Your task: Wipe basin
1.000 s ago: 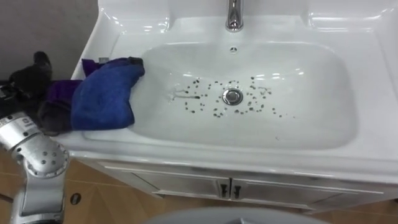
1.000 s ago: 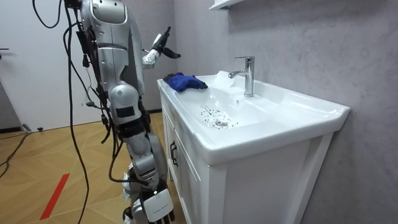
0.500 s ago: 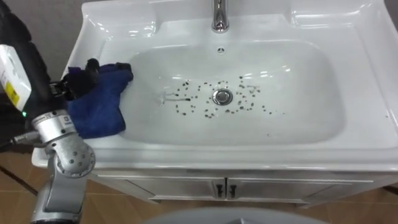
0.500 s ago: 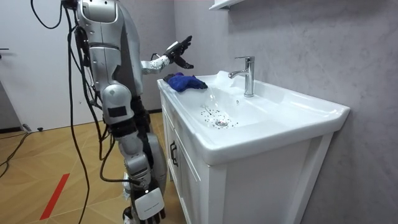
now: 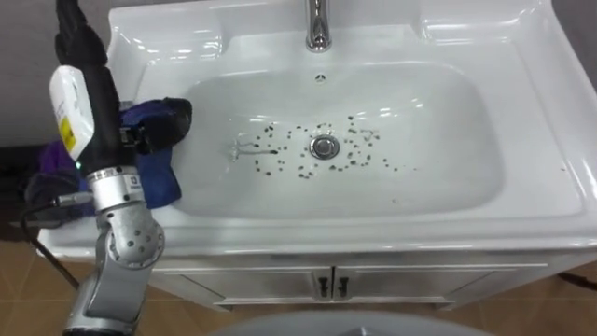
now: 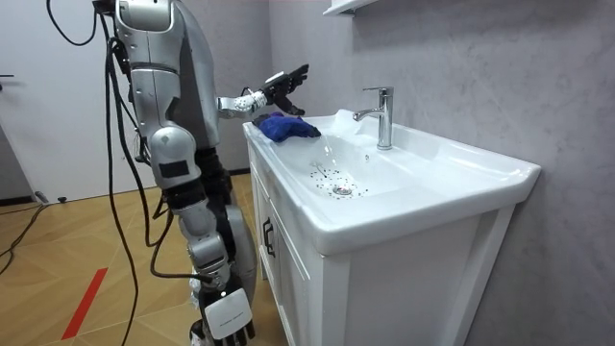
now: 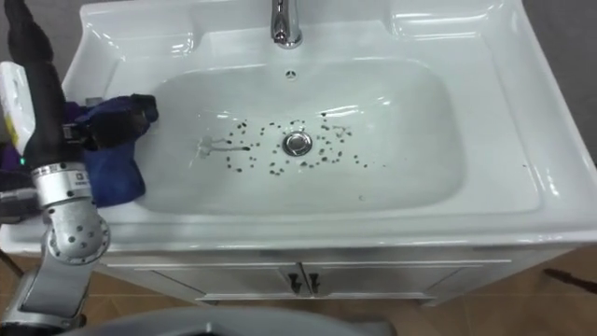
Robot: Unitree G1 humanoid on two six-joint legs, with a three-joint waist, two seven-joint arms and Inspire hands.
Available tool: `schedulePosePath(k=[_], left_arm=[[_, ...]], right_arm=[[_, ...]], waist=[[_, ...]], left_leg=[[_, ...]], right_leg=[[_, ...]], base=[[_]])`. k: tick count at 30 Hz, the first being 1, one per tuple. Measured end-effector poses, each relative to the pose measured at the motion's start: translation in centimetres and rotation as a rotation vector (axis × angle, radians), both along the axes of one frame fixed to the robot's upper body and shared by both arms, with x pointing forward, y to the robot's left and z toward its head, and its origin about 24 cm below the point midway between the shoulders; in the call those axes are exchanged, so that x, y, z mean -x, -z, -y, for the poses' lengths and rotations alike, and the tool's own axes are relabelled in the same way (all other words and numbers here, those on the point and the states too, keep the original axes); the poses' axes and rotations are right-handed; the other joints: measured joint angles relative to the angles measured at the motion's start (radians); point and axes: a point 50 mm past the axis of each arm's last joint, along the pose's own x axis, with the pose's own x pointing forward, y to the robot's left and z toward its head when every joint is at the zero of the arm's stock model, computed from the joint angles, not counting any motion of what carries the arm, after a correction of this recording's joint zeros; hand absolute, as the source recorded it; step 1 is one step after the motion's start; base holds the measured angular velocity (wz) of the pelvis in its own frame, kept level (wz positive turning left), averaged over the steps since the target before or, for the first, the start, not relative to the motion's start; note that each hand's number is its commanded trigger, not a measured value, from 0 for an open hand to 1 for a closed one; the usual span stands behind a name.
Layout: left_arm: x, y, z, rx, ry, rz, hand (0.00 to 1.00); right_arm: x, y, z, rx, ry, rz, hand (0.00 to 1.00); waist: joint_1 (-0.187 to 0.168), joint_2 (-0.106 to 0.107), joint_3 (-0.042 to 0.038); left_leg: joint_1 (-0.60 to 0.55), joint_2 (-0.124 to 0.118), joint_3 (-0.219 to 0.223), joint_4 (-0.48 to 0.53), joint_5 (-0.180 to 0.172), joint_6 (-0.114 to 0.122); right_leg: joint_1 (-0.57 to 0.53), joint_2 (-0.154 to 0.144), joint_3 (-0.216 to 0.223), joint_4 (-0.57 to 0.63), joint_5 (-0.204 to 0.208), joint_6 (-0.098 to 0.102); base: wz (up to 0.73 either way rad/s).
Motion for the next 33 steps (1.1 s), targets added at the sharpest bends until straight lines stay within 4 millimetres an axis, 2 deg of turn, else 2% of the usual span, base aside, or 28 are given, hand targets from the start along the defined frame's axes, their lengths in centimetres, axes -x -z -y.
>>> schedulePosePath(k=[6, 15, 23, 28, 33], left_arm=[[-0.1, 0.2, 0.2, -0.002, 0.033, -0.030, 0.00], [0.1, 2.0, 0.9, 0.001, 0.069, -0.144, 0.00], [1.1, 5.4, -0.1, -0.012, 0.017, -0.310, 0.00], [1.3, 5.8, -0.3, -0.024, 0.012, -0.330, 0.00], [1.3, 5.9, -0.3, -0.055, 0.010, -0.334, 0.00]], right_arm=[[-0.1, 0.0, -0.1, -0.012, -0.006, 0.004, 0.00], [-0.1, 0.0, -0.3, -0.033, -0.010, -0.014, 0.00], [0.7, 0.2, -0.6, -0.035, 0.002, -0.049, 0.00], [0.7, 0.2, -0.7, -0.035, -0.009, -0.050, 0.00], [0.8, 0.2, -0.7, -0.034, -0.023, -0.057, 0.00]], waist=[[0.002, -0.007, -0.0008], [0.005, -0.021, -0.0025], [0.008, -0.013, -0.0073], [0.013, -0.005, -0.0120], [0.013, -0.002, -0.0125]], left_leg=[[-0.002, 0.000, 0.009, 0.000, 0.000, 0.000], [0.007, 0.001, 0.010, -0.001, 0.000, 0.000], [0.011, 0.001, 0.022, -0.010, -0.002, 0.002], [0.007, 0.001, 0.023, -0.015, -0.002, 0.002], [0.008, 0.001, 0.023, -0.015, -0.002, 0.002]], right_leg=[[-0.003, 0.000, 0.004, 0.001, 0.000, 0.000], [0.001, 0.002, 0.018, 0.001, 0.000, 0.000], [-0.002, 0.004, 0.029, -0.001, 0.001, 0.000], [-0.009, 0.007, 0.041, -0.001, 0.001, 0.001], [-0.006, 0.008, 0.042, -0.002, 0.001, 0.001]], base=[[0.00], [-0.03], [-0.01], [0.01], [0.00]])
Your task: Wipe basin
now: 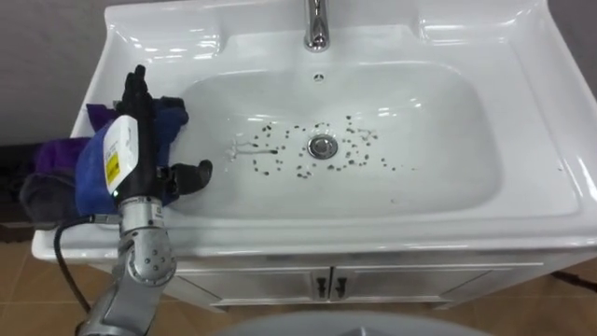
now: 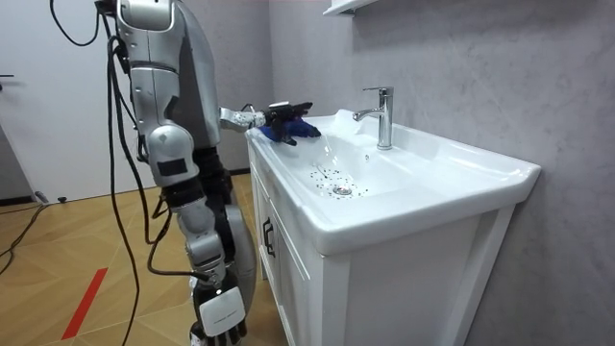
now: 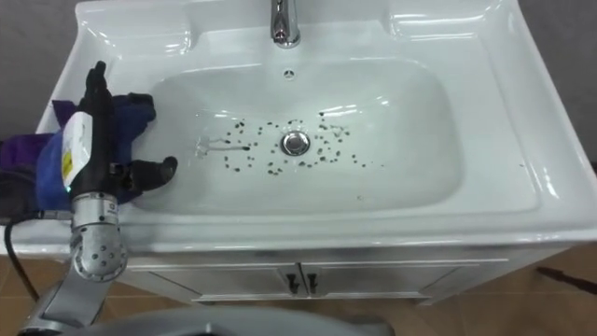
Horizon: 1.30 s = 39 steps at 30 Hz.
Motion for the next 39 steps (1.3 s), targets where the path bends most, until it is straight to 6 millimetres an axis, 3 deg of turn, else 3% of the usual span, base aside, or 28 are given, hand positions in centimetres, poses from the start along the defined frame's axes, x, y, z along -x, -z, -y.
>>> schedulePosePath(k=[14, 22, 29, 34, 39], left_arm=[[0.2, -1.4, -2.2, -0.209, -0.139, 0.148, 0.00], [0.3, -1.7, -2.2, -0.268, -0.150, 0.191, 0.00], [1.3, -0.1, -2.6, -0.302, -0.174, 0.097, 0.00], [1.9, 1.5, -1.7, -0.300, -0.153, 0.011, 0.00], [2.0, 1.8, -1.6, -0.302, -0.152, -0.011, 0.00]], right_arm=[[-0.1, 0.0, 0.0, 0.017, -0.008, -0.007, 0.00], [-0.5, 0.0, 0.0, 0.017, -0.009, 0.001, 0.00], [-0.5, 0.0, 0.1, 0.019, -0.004, -0.008, 0.00], [-0.7, 0.0, 0.1, 0.025, -0.002, -0.016, 0.00], [-1.0, 0.0, 0.1, 0.024, -0.004, -0.001, 0.00]], waist=[[0.003, 0.005, 0.0018], [0.002, 0.003, 0.0009], [-0.002, 0.005, -0.0003], [-0.002, 0.009, -0.0022], [-0.005, 0.016, -0.0023]], left_leg=[[0.000, 0.000, 0.002, 0.000, 0.000, 0.000], [0.001, 0.000, 0.001, 0.000, 0.000, 0.000], [0.003, 0.000, 0.001, 0.000, 0.000, 0.000], [0.008, 0.000, 0.000, 0.000, 0.000, 0.000], [0.010, 0.000, 0.000, 0.000, 0.000, 0.000]], right_leg=[[0.000, 0.000, 0.004, -0.003, 0.000, 0.000], [0.002, 0.000, 0.005, -0.003, 0.000, 0.000], [0.003, 0.001, 0.005, -0.002, 0.000, 0.000], [0.007, 0.001, 0.005, -0.001, 0.000, -0.001], [0.008, 0.001, 0.006, 0.001, 0.001, -0.001]], base=[[0.00], [0.00], [0.00], [0.00], [0.00]])
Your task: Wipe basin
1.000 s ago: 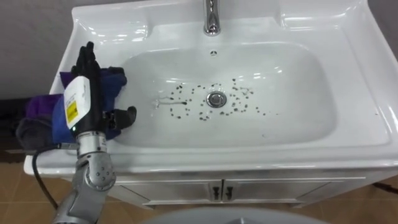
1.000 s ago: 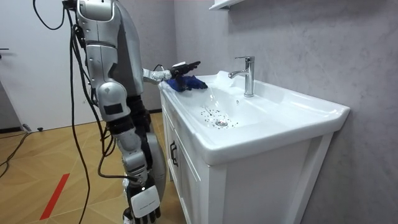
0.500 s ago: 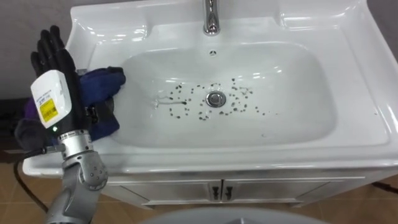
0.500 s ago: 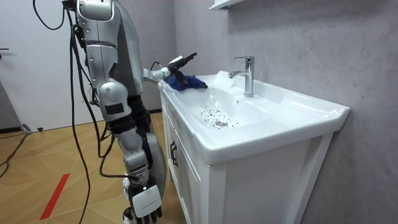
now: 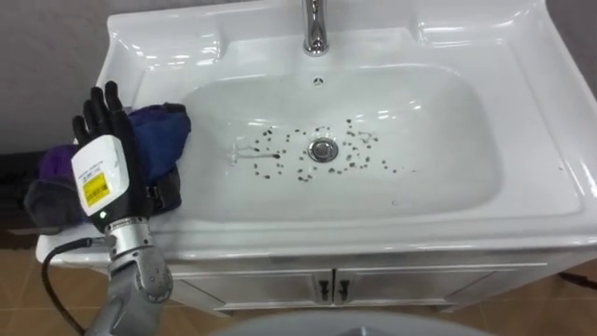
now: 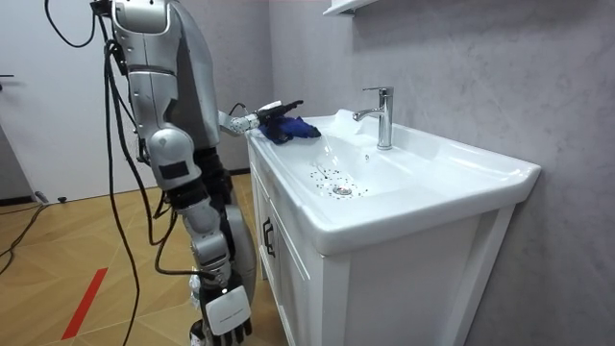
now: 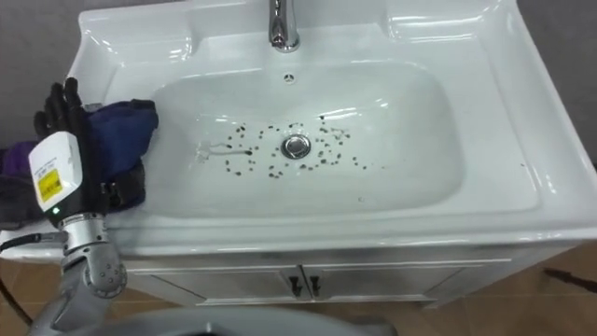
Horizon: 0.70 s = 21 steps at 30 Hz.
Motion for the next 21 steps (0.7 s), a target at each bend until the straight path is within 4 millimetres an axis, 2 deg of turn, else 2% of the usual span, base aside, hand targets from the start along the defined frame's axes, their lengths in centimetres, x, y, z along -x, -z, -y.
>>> schedulePosePath(k=[16, 21], left_arm=[[0.3, 0.8, 0.3, 0.031, -0.018, -0.058, 0.00], [0.5, 1.3, 0.2, 0.023, -0.024, -0.083, 0.00]], right_arm=[[0.2, 0.0, 0.0, 0.001, 0.013, -0.009, 0.00], [0.9, 0.0, 0.0, 0.004, 0.018, -0.035, 0.00]], waist=[[-0.002, -0.005, 0.0002], [-0.002, -0.009, -0.0046]], left_leg=[[0.010, 0.000, -0.014, 0.000, 0.000, 0.000], [0.016, 0.000, -0.012, -0.001, 0.000, 0.000]], right_leg=[[0.009, 0.002, 0.002, -0.003, 0.000, 0.000], [0.012, 0.002, 0.005, -0.001, 0.000, 0.000]], base=[[0.00], [-0.01]])
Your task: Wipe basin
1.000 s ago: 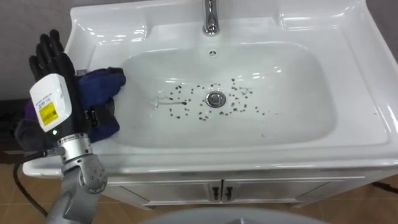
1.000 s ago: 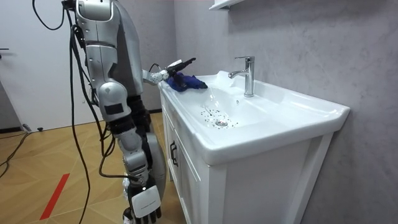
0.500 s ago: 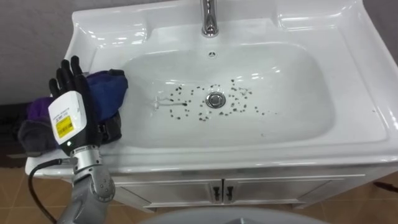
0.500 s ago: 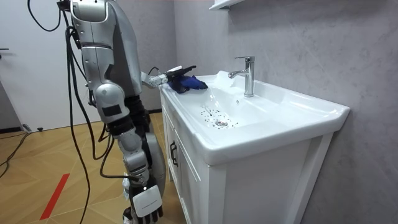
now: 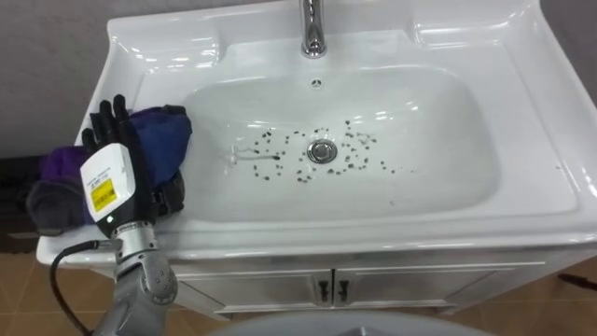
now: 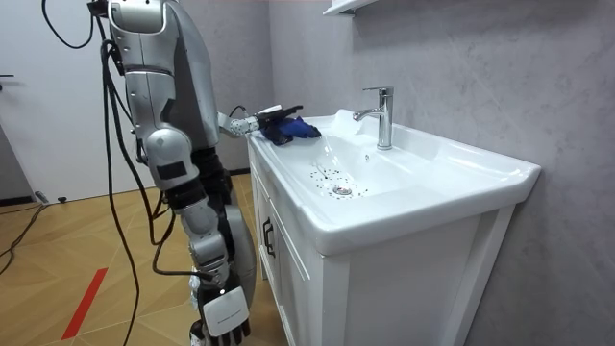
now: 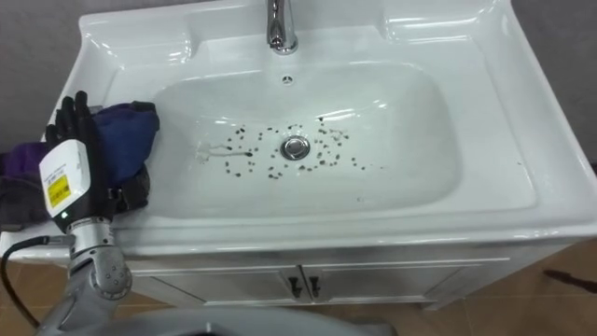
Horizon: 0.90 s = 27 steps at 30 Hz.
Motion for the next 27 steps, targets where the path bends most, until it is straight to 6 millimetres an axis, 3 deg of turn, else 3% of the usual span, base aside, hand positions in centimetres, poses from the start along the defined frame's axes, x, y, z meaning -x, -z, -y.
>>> schedulePosePath(k=[11, 16, 27], left_arm=[[0.0, 1.1, -0.2, -0.002, -0.019, -0.058, 0.00], [0.2, 1.4, -0.5, -0.011, -0.035, -0.083, 0.00], [0.3, 1.5, -0.7, -0.025, -0.051, -0.110, 0.00]], right_arm=[[1.5, -0.1, 0.2, 0.015, 0.014, -0.083, 0.00], [1.7, -0.2, 0.4, 0.023, 0.033, -0.105, 0.00], [1.4, -0.4, 1.0, 0.063, 0.054, -0.108, 0.00]], waist=[[0.001, 0.007, -0.0035], [0.003, 0.016, -0.0102], [-0.005, 0.014, -0.0116]], left_leg=[[0.014, 0.006, 0.005, -0.007, -0.001, 0.001], [0.022, 0.015, 0.018, -0.018, -0.003, 0.004], [0.035, 0.018, 0.025, -0.016, -0.002, 0.003]], right_leg=[[-0.003, 0.008, 0.020, 0.001, 0.003, -0.003], [-0.004, 0.019, 0.031, 0.003, 0.006, -0.008], [0.001, 0.021, 0.034, 0.005, 0.008, -0.010]], base=[[-0.04], [-0.08], [-0.01]])
